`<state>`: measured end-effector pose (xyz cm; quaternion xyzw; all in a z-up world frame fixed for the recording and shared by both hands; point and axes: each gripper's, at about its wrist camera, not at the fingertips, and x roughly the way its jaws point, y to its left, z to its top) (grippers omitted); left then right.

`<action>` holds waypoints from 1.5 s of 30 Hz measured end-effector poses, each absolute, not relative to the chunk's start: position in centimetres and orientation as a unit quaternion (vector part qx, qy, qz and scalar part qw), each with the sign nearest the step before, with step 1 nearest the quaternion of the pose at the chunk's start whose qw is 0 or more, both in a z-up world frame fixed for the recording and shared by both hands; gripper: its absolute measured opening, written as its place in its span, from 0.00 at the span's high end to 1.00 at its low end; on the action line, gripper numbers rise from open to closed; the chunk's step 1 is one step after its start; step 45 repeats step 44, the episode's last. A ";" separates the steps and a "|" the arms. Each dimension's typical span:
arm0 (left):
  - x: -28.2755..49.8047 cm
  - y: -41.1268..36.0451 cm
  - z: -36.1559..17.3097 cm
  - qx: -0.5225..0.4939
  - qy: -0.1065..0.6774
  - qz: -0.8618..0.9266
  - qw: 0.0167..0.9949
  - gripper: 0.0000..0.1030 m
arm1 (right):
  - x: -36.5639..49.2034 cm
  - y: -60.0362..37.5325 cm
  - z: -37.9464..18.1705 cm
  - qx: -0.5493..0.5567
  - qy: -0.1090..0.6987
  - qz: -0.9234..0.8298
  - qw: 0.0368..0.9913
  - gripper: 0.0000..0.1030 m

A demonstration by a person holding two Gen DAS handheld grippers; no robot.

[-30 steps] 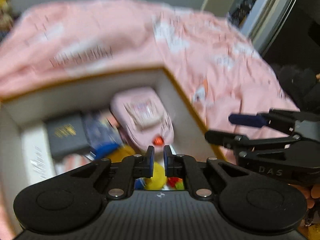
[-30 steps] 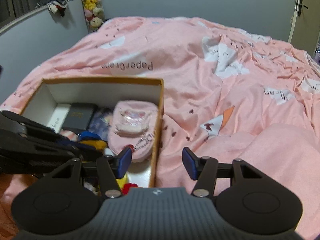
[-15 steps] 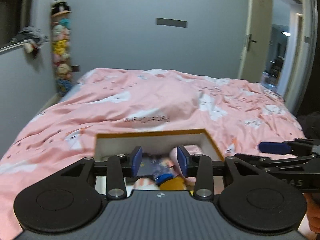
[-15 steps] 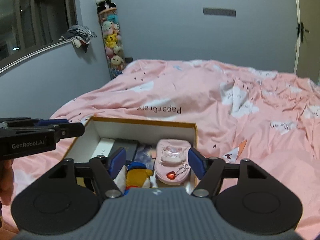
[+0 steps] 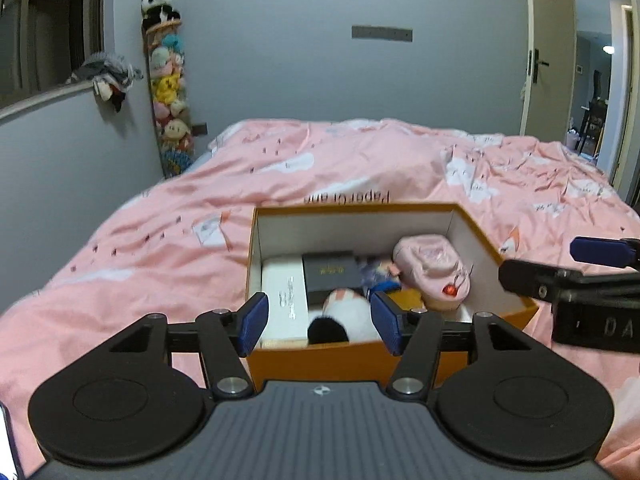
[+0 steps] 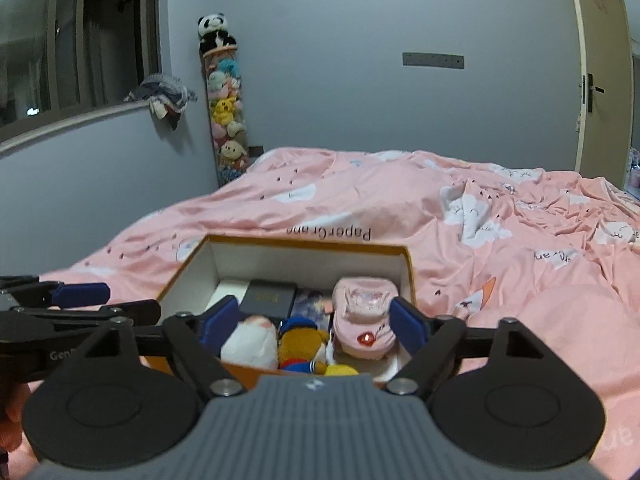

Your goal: Organize objects

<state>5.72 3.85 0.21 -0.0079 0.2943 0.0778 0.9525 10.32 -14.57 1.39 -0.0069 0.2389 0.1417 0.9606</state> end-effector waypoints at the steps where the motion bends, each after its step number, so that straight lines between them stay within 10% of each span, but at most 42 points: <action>1: 5.8 4.0 -0.2 -0.013 0.301 0.076 0.951 0.35 | 10.5 -14.4 0.9 -0.013 0.245 0.138 0.960 0.13; 45: 7.1 4.0 -3.8 -0.046 0.372 0.042 0.926 0.35 | 13.2 -14.1 -3.6 -0.028 0.321 0.117 0.939 0.12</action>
